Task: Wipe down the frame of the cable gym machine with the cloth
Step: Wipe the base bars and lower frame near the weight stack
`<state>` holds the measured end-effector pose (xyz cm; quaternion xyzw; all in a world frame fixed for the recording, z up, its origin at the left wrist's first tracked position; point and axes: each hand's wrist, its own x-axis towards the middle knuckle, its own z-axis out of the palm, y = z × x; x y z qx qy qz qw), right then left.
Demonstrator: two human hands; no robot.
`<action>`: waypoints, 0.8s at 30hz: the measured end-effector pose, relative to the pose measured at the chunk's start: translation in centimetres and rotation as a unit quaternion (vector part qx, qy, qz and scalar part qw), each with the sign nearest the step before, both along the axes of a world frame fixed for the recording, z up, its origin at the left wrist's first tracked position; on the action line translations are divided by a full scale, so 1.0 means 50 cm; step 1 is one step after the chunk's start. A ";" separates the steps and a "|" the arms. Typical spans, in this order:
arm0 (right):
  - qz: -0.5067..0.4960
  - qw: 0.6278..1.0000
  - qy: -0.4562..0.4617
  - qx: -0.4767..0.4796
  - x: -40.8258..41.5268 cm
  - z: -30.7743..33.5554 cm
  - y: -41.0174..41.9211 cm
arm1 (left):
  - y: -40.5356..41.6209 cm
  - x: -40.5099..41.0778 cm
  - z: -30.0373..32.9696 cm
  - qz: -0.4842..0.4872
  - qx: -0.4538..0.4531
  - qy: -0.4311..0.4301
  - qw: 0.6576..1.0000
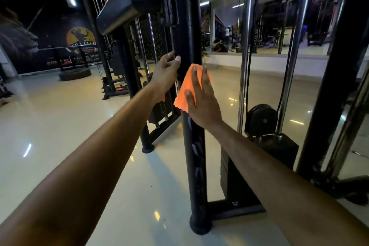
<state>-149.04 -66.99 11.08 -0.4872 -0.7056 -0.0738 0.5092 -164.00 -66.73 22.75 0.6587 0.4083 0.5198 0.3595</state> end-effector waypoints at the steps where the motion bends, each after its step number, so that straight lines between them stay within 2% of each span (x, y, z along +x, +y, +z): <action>1: -0.005 1.000 0.002 0.010 -0.004 0.017 0.006 | 0.000 -0.002 -0.001 -0.009 -0.008 -0.007 1.000; 4: -0.018 1.000 -0.008 0.025 -0.014 0.000 0.000 | -0.003 -0.008 -0.019 -0.041 -0.033 -0.013 0.999; 10: -0.021 0.998 -0.045 -0.026 -0.011 -0.192 -0.033 | -0.006 -0.018 -0.094 -0.064 -0.078 -0.018 0.995; 16: -0.011 1.000 0.020 0.006 -0.030 -0.079 -0.007 | 0.006 -0.018 -0.096 -0.058 -0.088 -0.031 0.994; 18: -0.017 0.999 0.022 0.016 -0.032 -0.081 -0.003 | 0.007 -0.018 -0.107 -0.064 -0.092 -0.029 0.993; 20: -0.032 0.999 -0.003 0.013 -0.033 -0.135 -0.008 | 0.012 -0.022 -0.126 -0.067 -0.088 -0.017 0.994; 24: -0.052 0.996 -0.047 -0.054 -0.019 -0.290 -0.034 | 0.010 -0.026 -0.168 -0.075 -0.106 -0.013 0.991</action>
